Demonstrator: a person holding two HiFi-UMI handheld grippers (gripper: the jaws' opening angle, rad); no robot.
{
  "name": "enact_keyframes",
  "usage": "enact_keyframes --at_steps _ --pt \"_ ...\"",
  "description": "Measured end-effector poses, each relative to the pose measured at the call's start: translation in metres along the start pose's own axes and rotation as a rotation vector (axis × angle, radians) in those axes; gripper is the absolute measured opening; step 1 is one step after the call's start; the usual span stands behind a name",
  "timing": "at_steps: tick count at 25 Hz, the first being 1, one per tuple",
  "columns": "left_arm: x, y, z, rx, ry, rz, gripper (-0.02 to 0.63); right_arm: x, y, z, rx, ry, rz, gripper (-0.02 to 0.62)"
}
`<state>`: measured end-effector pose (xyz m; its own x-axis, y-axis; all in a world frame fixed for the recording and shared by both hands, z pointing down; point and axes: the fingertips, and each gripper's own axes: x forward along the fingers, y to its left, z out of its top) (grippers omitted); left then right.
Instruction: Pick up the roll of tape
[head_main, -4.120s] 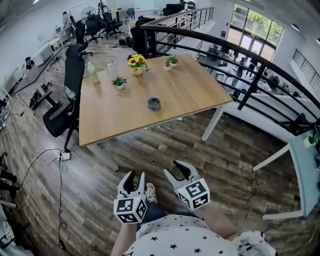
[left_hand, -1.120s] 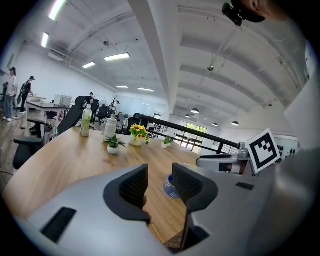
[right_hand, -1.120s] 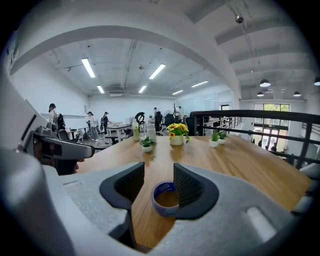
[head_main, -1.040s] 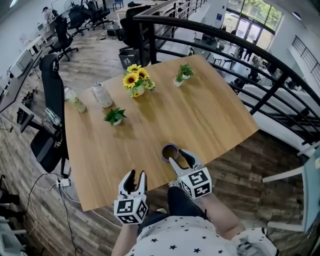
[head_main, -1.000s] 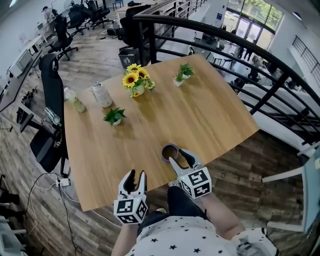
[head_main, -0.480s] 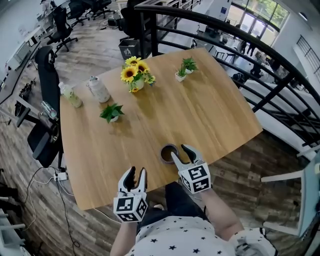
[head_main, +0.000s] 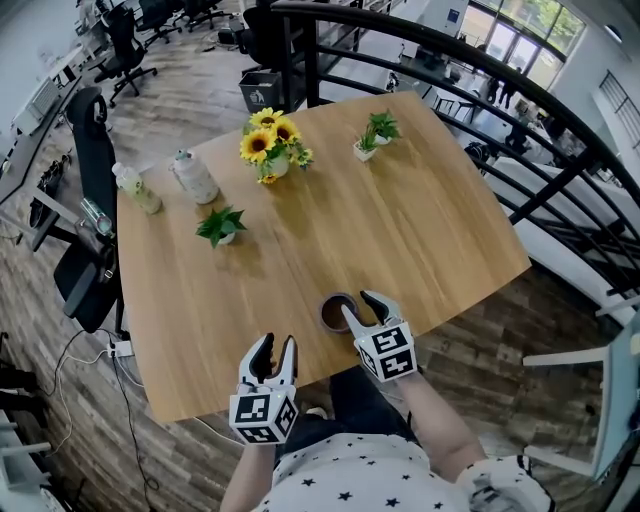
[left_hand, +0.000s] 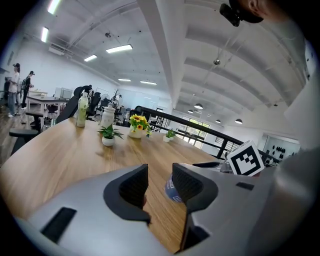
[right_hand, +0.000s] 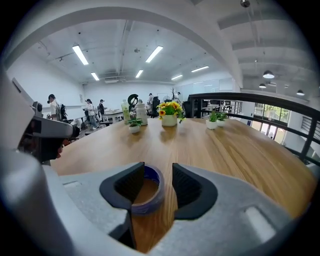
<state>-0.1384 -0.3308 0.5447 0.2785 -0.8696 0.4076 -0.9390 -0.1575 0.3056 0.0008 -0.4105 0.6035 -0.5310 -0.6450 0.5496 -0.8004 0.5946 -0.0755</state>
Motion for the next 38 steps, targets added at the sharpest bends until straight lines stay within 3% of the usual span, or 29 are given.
enact_keyframes --at_steps 17,26,32,38 --pt "0.013 0.006 0.002 0.001 0.010 0.005 0.147 0.035 -0.011 -0.025 -0.036 0.119 0.002 0.144" --pt "0.013 0.009 0.002 0.001 0.010 0.004 0.147 0.041 -0.010 -0.026 -0.039 0.133 0.001 0.140" --pt "0.007 0.008 0.001 0.004 0.009 0.005 0.147 0.041 -0.004 -0.027 -0.053 0.139 0.019 0.078" --pt "-0.001 0.005 0.001 0.008 0.005 -0.002 0.146 0.041 -0.007 -0.028 -0.035 0.146 -0.008 0.074"
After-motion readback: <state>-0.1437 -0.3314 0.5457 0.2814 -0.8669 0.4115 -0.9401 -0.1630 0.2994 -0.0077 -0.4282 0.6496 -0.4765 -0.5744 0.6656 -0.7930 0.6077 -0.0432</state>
